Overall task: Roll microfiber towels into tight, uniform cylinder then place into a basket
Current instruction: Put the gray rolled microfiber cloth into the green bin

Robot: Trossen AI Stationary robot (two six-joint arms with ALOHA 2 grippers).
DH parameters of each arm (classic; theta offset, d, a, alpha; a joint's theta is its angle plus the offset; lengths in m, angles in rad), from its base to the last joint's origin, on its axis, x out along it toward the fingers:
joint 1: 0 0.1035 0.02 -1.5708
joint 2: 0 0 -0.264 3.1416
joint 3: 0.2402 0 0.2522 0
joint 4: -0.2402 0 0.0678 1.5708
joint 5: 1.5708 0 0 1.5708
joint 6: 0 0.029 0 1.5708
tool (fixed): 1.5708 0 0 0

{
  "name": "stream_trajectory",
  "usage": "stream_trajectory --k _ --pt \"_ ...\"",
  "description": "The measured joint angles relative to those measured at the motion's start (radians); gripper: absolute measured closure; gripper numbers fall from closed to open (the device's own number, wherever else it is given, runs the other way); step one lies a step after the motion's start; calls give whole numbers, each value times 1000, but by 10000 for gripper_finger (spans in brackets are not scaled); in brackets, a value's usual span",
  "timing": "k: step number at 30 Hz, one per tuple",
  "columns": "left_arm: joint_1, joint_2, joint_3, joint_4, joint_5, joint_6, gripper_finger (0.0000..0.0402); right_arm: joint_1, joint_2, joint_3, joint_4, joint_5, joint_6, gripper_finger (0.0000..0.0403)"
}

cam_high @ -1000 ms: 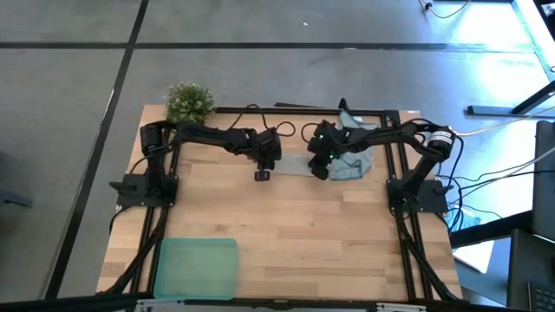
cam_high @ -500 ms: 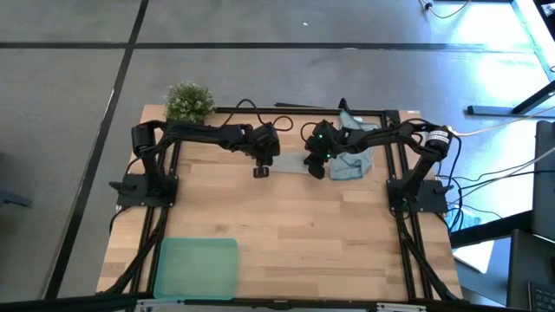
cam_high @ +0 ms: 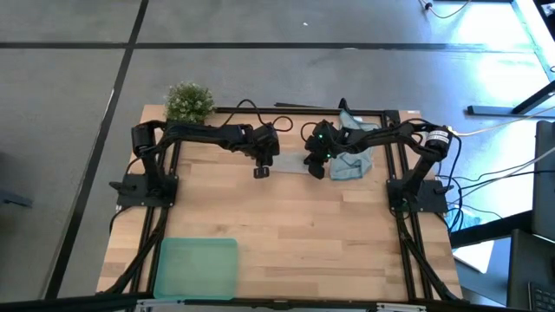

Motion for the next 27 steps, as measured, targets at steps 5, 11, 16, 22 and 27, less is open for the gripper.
stream_trajectory --k 5,11,16,22,27 --pt "-7 0 0 1 16 -10 330 0 -1 0 0 -1 0 358" --pt "-10 -1 2 6 71 -66 330 0 -1 1 1 -3 0 358" --pt "-6 -1 2 23 67 -108 330 0 -2 1 1 -3 0 358" --pt "-13 -1 2 35 73 -99 303 0 -2 2 1 -3 0 358" --pt "-14 -1 2 34 70 -99 224 0 -2 2 1 -3 0 358"
